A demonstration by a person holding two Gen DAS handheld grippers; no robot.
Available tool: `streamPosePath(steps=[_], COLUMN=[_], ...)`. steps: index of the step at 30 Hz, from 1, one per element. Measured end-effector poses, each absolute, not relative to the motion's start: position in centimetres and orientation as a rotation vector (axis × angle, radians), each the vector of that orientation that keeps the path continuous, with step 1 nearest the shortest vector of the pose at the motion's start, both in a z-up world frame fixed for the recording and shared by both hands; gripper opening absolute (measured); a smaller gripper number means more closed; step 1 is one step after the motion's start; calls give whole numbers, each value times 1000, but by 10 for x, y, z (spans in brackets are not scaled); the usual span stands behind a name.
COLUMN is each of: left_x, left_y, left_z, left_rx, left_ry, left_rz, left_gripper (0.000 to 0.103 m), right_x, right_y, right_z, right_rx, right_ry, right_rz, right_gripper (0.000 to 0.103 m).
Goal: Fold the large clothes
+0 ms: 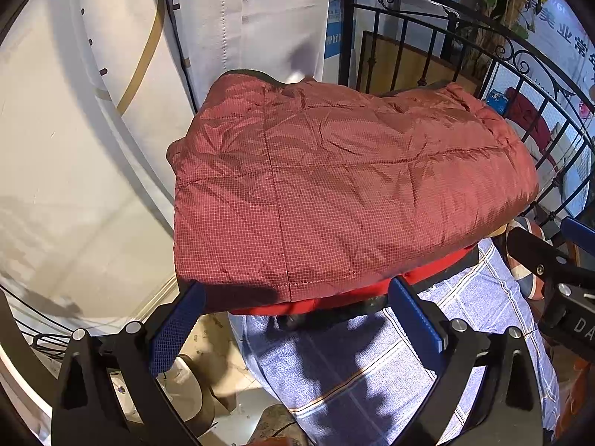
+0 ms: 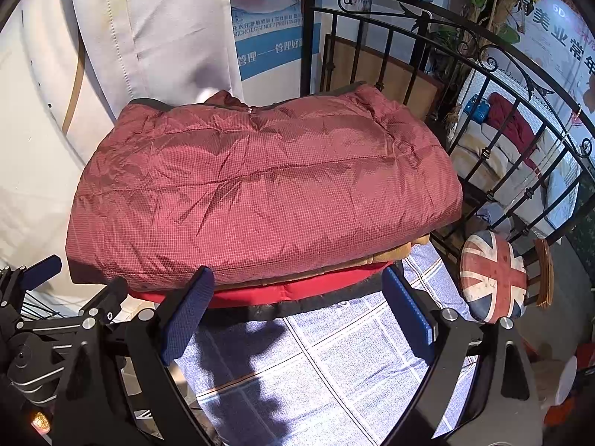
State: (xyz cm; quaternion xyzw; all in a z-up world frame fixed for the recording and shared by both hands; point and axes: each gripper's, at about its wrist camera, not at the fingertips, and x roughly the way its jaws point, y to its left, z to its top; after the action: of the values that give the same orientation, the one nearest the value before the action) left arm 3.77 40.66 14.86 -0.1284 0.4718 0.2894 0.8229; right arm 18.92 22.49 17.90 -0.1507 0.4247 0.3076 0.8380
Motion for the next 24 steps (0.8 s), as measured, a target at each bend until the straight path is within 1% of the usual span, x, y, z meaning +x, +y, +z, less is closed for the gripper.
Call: streamPosePath(steps=[24], left_x=[38], left_y=[406], left_z=[150], left_rx=[-268], left_ry=[1004], left_rz=[617], left_gripper=[97], right_x=[187], right_y=[225], right_z=[177], right_rx=[-316], right_ry=[898], right_rz=[654], right_gripper=[90])
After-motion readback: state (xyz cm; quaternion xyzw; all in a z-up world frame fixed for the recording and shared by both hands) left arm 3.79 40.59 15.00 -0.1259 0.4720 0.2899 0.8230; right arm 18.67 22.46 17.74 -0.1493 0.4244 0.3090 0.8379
